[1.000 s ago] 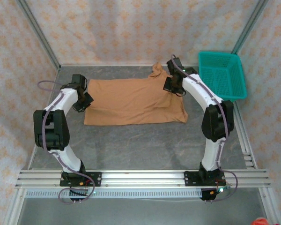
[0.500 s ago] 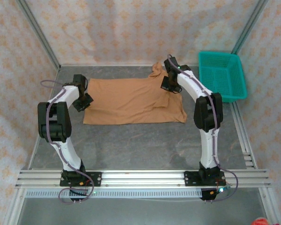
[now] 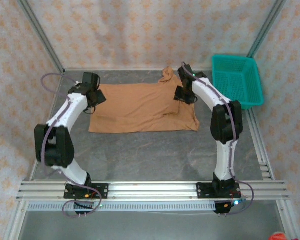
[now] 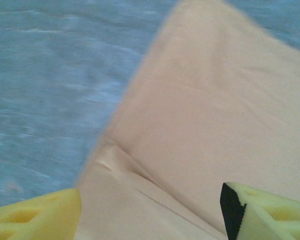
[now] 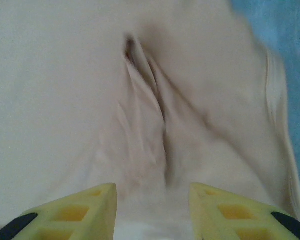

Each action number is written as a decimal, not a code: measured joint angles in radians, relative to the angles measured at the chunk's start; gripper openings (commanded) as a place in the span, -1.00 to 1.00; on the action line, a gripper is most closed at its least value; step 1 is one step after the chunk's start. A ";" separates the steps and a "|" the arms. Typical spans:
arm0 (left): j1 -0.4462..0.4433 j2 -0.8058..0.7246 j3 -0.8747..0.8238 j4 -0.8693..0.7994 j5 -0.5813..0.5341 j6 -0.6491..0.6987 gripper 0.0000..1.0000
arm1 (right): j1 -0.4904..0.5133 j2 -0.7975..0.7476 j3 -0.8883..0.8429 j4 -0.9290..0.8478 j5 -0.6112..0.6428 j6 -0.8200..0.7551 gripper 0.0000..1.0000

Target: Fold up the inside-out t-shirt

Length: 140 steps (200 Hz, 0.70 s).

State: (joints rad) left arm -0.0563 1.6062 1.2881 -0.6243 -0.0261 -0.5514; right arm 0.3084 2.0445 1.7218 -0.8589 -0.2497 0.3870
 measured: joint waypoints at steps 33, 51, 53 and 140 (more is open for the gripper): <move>-0.053 -0.003 -0.116 0.125 0.181 -0.029 0.29 | 0.000 -0.033 -0.185 0.117 -0.087 0.043 -0.17; -0.053 0.060 -0.161 0.137 0.224 -0.036 0.25 | 0.000 -0.012 -0.204 0.165 -0.119 0.064 -0.16; -0.053 0.066 -0.164 0.137 0.229 -0.036 0.25 | 0.000 -0.011 -0.204 0.167 -0.119 0.065 -0.16; -0.053 0.087 -0.184 0.143 0.255 -0.042 0.11 | 0.003 0.027 -0.149 0.220 -0.154 0.119 -0.99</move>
State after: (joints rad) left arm -0.1089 1.6928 1.1042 -0.4816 0.2287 -0.5938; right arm 0.3119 2.0712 1.5726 -0.6392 -0.4042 0.5056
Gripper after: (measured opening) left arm 0.560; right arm 0.049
